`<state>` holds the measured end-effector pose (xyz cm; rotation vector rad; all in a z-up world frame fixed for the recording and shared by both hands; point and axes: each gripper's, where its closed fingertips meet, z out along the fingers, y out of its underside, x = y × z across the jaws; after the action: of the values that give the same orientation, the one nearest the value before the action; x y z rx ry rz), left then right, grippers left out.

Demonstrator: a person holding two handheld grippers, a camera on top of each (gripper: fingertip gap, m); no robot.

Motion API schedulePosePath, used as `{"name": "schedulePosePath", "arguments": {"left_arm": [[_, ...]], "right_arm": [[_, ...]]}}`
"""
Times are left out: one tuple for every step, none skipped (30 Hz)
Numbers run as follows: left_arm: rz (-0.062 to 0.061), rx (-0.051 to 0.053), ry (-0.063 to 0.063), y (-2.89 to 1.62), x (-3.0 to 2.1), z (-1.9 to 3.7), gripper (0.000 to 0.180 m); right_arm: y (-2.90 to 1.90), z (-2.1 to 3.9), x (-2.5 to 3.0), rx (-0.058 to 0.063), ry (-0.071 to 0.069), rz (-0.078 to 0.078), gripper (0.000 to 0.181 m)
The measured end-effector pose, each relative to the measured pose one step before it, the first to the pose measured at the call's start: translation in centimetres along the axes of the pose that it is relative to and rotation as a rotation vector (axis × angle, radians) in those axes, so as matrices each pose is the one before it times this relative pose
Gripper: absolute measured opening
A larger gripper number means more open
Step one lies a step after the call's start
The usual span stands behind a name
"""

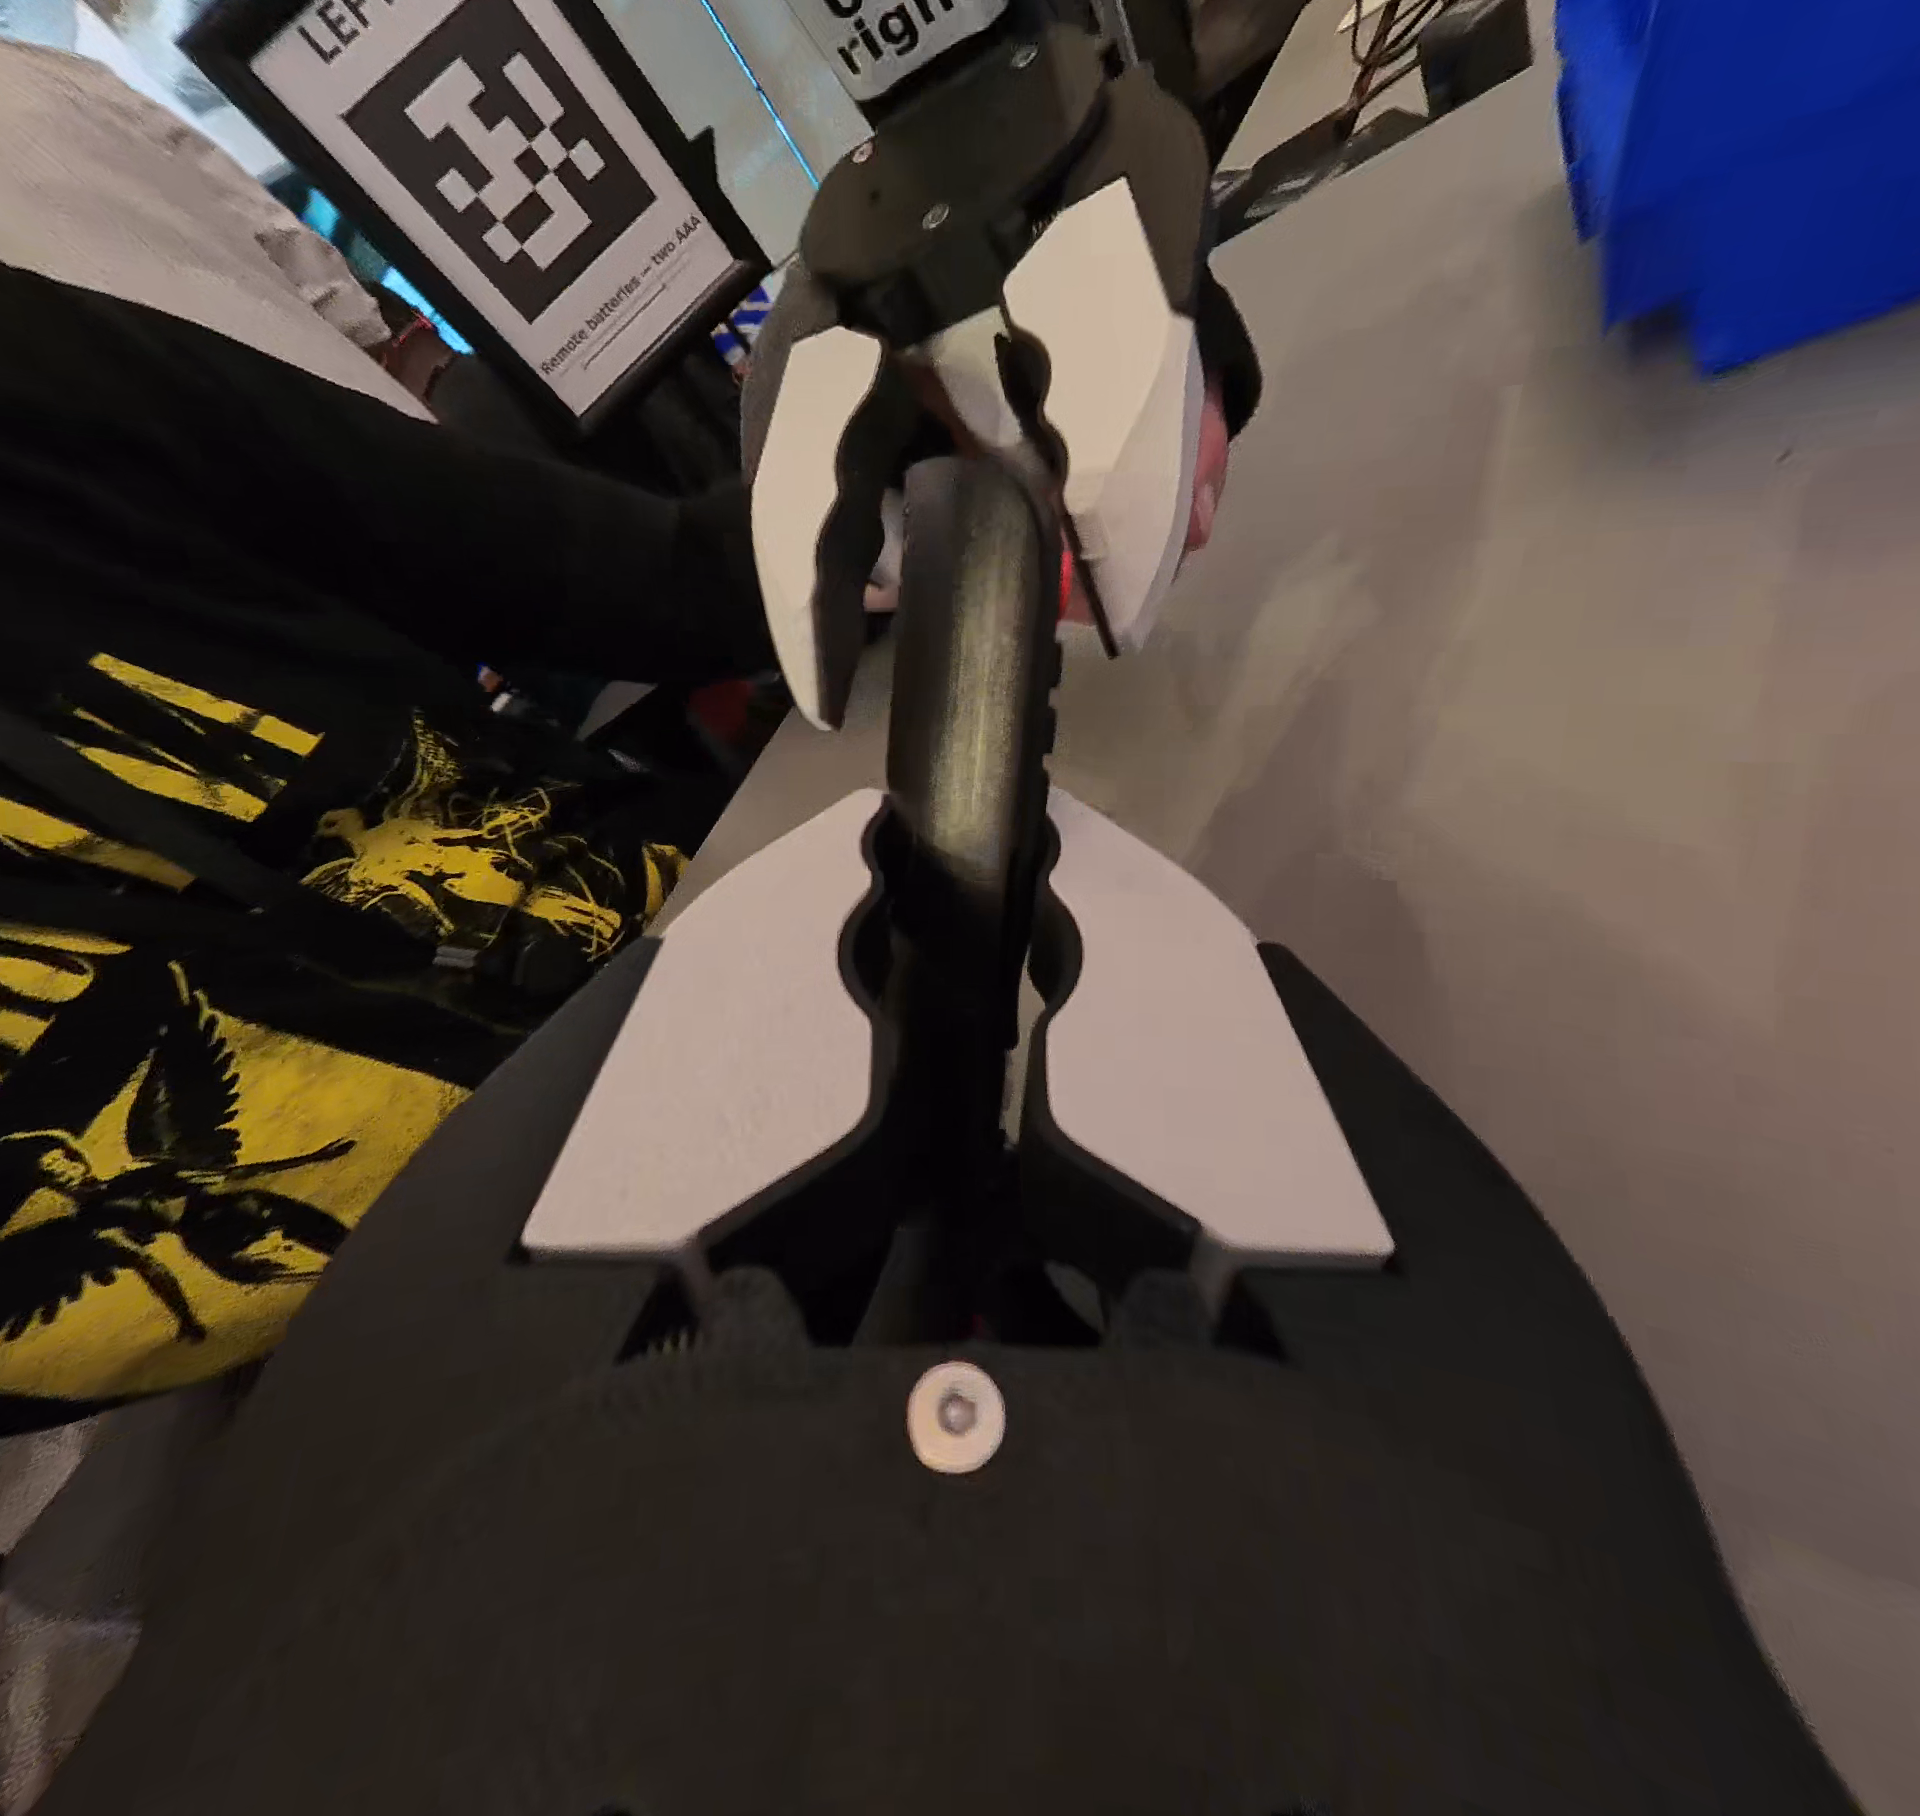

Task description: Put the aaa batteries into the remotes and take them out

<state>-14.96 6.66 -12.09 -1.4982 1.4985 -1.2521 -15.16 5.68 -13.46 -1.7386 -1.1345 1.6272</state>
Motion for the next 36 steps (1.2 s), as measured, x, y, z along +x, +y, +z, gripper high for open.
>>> {"name": "schedulePosePath", "arguments": {"left_arm": [[0.0002,0.0281,-0.0183,-0.671,-0.553,0.322,0.053],[-0.0025,0.029,-0.0066,-0.687,-0.358,0.28,0.054],[-0.0104,0.0304,0.014,-0.698,-0.124,0.292,0.051],[-0.0157,0.0209,0.0166,-0.504,-0.149,0.332,0.046],[-0.0092,0.0048,0.0137,-0.186,-0.192,0.374,0.041],[0.0045,-0.0045,0.0026,0.043,-0.278,0.342,0.033],[0.0133,0.0029,-0.0049,0.01,-0.325,0.208,0.033],[-0.0034,0.0163,0.0007,-0.179,-0.237,0.097,0.031],[-0.0156,0.0126,-0.0005,-0.228,-0.251,-0.004,0.029],[-0.0016,-0.0016,-0.008,-0.163,-0.267,-0.063,0.027],[0.01,-0.0137,-0.0076,-0.085,-0.113,-0.026,0.026],[0.0254,-0.0153,-0.0142,-0.113,-0.076,-0.005,0.026],[0.0349,-0.0095,-0.0194,-0.234,-0.106,-0.063,0.026],[0.0242,-0.0131,-0.0087,-0.179,-0.069,-0.088,0.026],[0.0076,-0.0192,-0.0001,-0.056,-0.072,-0.053,0.026],[-0.0039,-0.0132,-0.0008,-0.032,-0.139,-0.021,0.026],[-0.0056,-0.0075,0.0002,-0.011,-0.148,0.0,0.026],[-0.0001,-0.0092,0.0057,0.032,-0.063,-0.033,0.025],[-0.0001,-0.011,0.0062,0.009,-0.036,-0.028,0.025],[-0.0069,-0.0165,0.0014,0.026,-0.088,0.014,0.025],[-0.0031,-0.0209,-0.0017,-0.026,-0.059,0.016,0.025],[0.0035,-0.0269,-0.0035,-0.057,-0.011,-0.029,0.025],[-0.0095,-0.0371,-0.0038,0.049,-0.013,-0.015,0.025],[-0.0171,-0.0392,-0.0038,0.042,-0.005,-0.008,0.025],[0.0074,-0.0307,-0.0134,-0.105,-0.026,-0.03,0.025],[0.0214,-0.0245,-0.019,-0.202,-0.058,-0.019,0.024],[0.013,-0.0196,-0.0143,-0.211,-0.021,0.04,0.024],[0.0094,-0.0128,-0.0146,-0.189,-0.059,0.107,0.024],[0.008,-0.007,-0.0116,-0.141,-0.087,0.156,0.024],[0.0022,-0.001,-0.0035,-0.133,-0.05,0.175,0.024],[-0.0049,0.0012,-0.002,-0.126,-0.07,0.184,0.024],[-0.0037,0.0012,0.0022,-0.097,-0.012,0.155,0.024],[0.0039,-0.002,0.0017,-0.095,0.06,0.115,0.024],[0.0062,-0.0042,-0.009,-0.11,0.044,0.125,0.024],[0.0049,-0.0006,-0.0038,-0.159,0.153,0.114,0.024],[0.0079,0.0017,0.0032,-0.167,0.212,0.109,0.024]], "right_arm": [[-0.322,-0.045,0.238,0.002,0.026,-0.0254,0.023],[-0.328,-0.092,0.398,0.0108,0.0329,-0.0202,0.023],[-0.282,-0.047,0.103,0.013,0.0032,0.0023,0.023],[-0.246,0.022,-0.195,0.0151,-0.0149,0.0043,0.023],[-0.151,0.051,0.002,0.008,0.0066,-0.0101,0.023],[-0.101,0.056,0.261,0.0038,0.0324,-0.0243,0.023],[0.044,0.045,0.274,-0.0082,0.0268,-0.0088,0.023],[-0.245,-0.143,0.258,0.0154,0.0149,0.0044,0.023],[-0.362,-0.204,0.352,0.0311,0.0205,-0.0046,0.023],[-0.422,-0.228,0.319,0.0356,0.0172,0.004,0.024],[-0.339,-0.274,0.147,0.0264,0.0014,0.0083,0.025],[0.031,-0.182,0.107,-0.0009,0.0,0.0067,0.026],[0.19,-0.118,0.203,-0.0139,0.0106,-0.0051,0.026],[0.068,-0.162,0.322,-0.0058,0.0252,-0.0179,0.027],[-0.116,-0.103,0.072,0.0059,0.0048,0.0005,0.027],[-0.127,-0.03,0.034,0.0041,-0.0043,0.0193,0.029],[-0.347,-0.125,0.026,0.0193,0.0043,-0.0053,0.028],[-0.587,-0.236,-0.027,0.0439,0.008,-0.0144,0.026],[-0.225,-0.138,-0.017,0.0149,-0.0049,0.0148,0.026],[0.084,-0.038,0.037,-0.0094,-0.006,0.0173,0.027],[-0.096,-0.08,0.149,0.0062,0.016,-0.0151,0.026],[-0.032,-0.092,0.135,0.0052,0.0167,-0.0138,0.023],[0.05,-0.028,0.009,-0.0023,-0.0038,0.0174,0.023],[-0.043,-0.01,0.016,0.0022,0.0001,0.0022,0.023],[-0.15,-0.03,0.031,0.0102,0.0117,-0.019,0.023],[-0.191,-0.079,0.081,0.009,0.0129,-0.0043,0.023],[-0.114,-0.112,0.008,-0.0002,0.0062,-0.005,0.023],[-0.107,-0.195,0.139,-0.0008,0.0212,-0.0206,0.023],[-0.013,-0.238,0.134,-0.0054,0.0135,-0.0035,0.023],[0.007,-0.198,0.06,-0.0037,-0.001,0.0111,0.023],[0.006,-0.218,0.121,0.0002,0.0093,-0.0085,0.023],[0.005,-0.202,0.086,0.003,0.0108,-0.0156,0.023],[0.049,-0.138,-0.103,0.0032,-0.0085,0.0008,0.023],[0.017,-0.159,0.002,0.0003,0.0026,-0.0001,0.023],[0.056,-0.171,-0.107,-0.0052,0.0056,-0.0232,0.023],[0.091,-0.187,-0.222,-0.006,-0.0155,0.0037,0.023]]}}
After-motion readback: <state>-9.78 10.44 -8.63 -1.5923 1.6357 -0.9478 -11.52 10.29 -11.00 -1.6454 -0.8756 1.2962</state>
